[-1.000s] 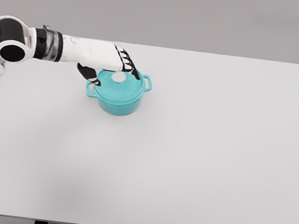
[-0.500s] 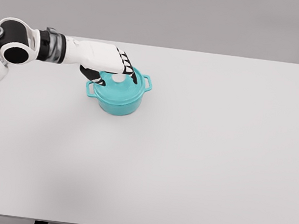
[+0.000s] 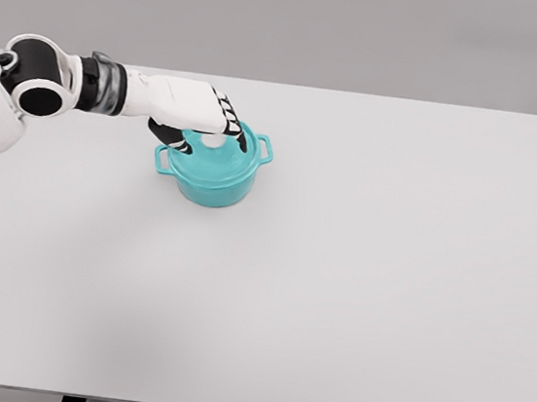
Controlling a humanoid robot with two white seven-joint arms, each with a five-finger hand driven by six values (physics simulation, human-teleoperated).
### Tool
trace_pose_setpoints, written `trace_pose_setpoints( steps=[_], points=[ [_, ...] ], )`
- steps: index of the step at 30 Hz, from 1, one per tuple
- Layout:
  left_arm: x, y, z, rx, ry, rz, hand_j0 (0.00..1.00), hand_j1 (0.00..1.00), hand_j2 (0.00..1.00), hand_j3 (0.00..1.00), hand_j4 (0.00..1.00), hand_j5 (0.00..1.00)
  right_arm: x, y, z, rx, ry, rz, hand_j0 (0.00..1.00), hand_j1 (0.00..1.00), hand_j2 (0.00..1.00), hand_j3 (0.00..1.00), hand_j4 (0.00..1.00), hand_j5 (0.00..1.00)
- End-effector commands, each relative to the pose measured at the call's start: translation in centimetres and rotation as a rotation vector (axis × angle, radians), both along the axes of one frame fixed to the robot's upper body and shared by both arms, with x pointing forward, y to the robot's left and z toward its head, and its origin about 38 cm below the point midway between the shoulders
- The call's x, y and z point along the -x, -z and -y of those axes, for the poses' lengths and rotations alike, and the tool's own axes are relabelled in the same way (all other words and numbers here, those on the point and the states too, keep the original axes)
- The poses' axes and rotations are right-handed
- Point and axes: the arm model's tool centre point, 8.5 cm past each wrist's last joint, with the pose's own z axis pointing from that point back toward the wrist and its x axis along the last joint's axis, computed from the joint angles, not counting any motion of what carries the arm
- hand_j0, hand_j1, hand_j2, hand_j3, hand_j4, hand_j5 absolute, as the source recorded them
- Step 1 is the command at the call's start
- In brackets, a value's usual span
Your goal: Open the lid of the pot with left arm
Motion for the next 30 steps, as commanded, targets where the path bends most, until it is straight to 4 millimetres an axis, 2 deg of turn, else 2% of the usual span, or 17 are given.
trace_pose_setpoints(
  steps=[1, 13, 22, 30],
  points=[
    [-0.18, 0.18, 0.15, 0.0, -0.005, -0.002, 0.8, 0.8, 0.8, 0.8, 0.8, 0.8, 0.0, 0.0, 0.01, 0.0, 0.0, 0.0, 1.0, 1.0, 1.0, 1.0, 1.0, 1.0],
    [-0.16, 0.24, 0.78, 0.004, 0.005, -0.003, 0.73, 0.73, 0.73, 0.73, 0.73, 0.73, 0.0, 0.0, 0.01, 0.0, 0.0, 0.0, 1.0, 1.0, 1.0, 1.0, 1.0, 1.0],
    [-0.42, 0.56, 0.3, -0.018, -0.011, 0.002, 0.7, 0.7, 0.7, 0.7, 0.7, 0.7, 0.0, 0.0, 0.01, 0.0, 0.0, 0.0, 1.0, 1.0, 1.0, 1.0, 1.0, 1.0],
    [-0.45, 0.6, 0.26, -0.026, -0.011, 0.006, 0.57, 0.57, 0.57, 0.57, 0.57, 0.57, 0.0, 0.0, 0.01, 0.0, 0.0, 0.0, 1.0, 1.0, 1.0, 1.0, 1.0, 1.0]
  ],
)
